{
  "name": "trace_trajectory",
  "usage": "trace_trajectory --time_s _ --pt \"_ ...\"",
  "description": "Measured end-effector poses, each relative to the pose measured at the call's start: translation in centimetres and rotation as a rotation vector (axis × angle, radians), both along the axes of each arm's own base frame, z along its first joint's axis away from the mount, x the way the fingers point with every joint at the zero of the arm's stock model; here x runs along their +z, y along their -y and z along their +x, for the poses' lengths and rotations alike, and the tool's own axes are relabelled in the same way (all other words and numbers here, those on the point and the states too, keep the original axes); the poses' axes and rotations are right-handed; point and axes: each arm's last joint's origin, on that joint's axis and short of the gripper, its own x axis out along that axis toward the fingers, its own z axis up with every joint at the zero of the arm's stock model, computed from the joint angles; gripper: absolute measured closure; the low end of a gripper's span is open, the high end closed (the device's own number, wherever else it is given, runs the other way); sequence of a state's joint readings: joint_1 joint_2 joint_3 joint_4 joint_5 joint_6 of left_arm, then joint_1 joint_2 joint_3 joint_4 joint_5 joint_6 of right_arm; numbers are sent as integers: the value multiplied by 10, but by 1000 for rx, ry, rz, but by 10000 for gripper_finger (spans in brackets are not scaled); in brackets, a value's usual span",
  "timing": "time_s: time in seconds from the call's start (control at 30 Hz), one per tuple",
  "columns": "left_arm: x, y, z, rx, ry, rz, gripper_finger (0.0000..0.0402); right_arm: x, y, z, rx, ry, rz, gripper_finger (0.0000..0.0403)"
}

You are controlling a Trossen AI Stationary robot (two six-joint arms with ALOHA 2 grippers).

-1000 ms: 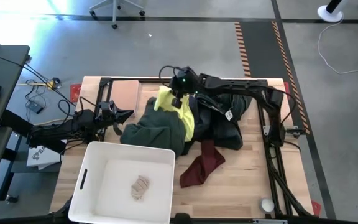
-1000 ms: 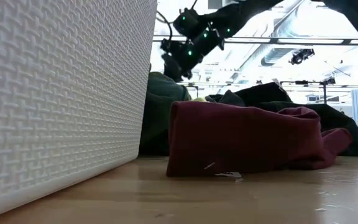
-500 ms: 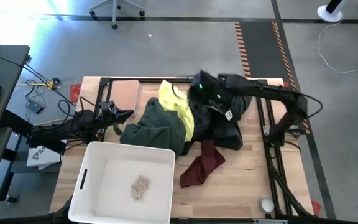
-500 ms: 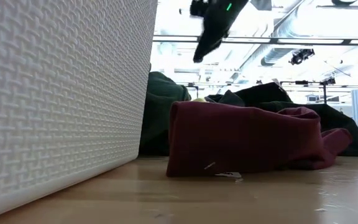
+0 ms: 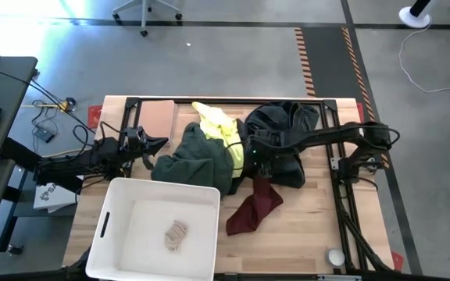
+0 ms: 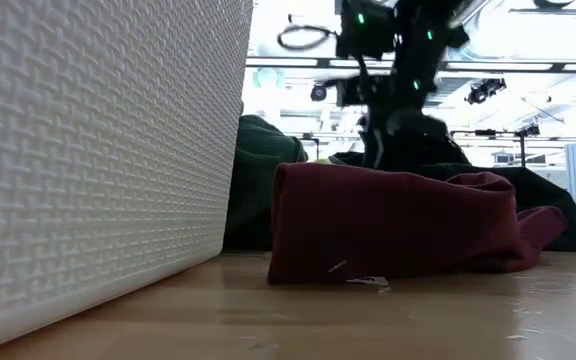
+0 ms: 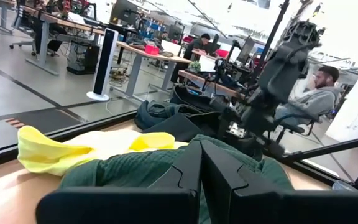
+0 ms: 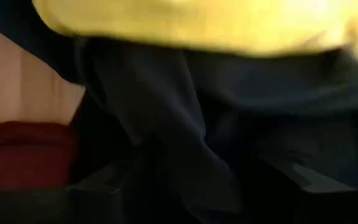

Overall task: Sort clothes
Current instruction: Adjust the clothes on the table

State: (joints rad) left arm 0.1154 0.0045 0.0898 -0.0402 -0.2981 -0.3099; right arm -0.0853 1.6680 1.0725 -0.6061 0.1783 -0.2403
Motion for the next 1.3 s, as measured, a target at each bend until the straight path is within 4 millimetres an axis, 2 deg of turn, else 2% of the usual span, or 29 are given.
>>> trace_trajectory --time_s 0.07,0.13,0.23,0.27,0.43,0.57,0.67,0.77,0.9,1.03,1.17,1.3 --pt "0 0 0 3 1 0 397 -8 3 -4 -10 -12 -10 218" --pt "0 0 0 11 1 0 397 -7 6 -2 -22 10 -24 266" --pt "0 -1 0 25 1 -1 397 13 11 10 -32 80 -46 368" --pt "0 -1 0 26 1 -1 397 25 12 17 -38 125 -75 384" --pt "0 -1 0 27 2 -3 397 105 20 43 -86 346 -268 393" --pt "0 -1 0 24 2 -3 397 174 24 49 -88 538 -343 394" --pt "0 0 0 14 1 -3 397 211 26 47 -94 634 -378 398" --pt "0 0 0 -7 1 -2 397 236 28 42 -129 676 -454 398" --pt "0 1 0 -25 1 -1 397 253 27 37 -145 673 -523 400" --pt "0 1 0 -27 1 -1 397 254 19 34 -109 647 -511 400" --pt "0 1 0 -27 0 -1 397 255 -7 22 -105 575 -542 401" --pt "0 1 0 -26 -1 -1 397 266 -46 -11 -255 530 -718 402"
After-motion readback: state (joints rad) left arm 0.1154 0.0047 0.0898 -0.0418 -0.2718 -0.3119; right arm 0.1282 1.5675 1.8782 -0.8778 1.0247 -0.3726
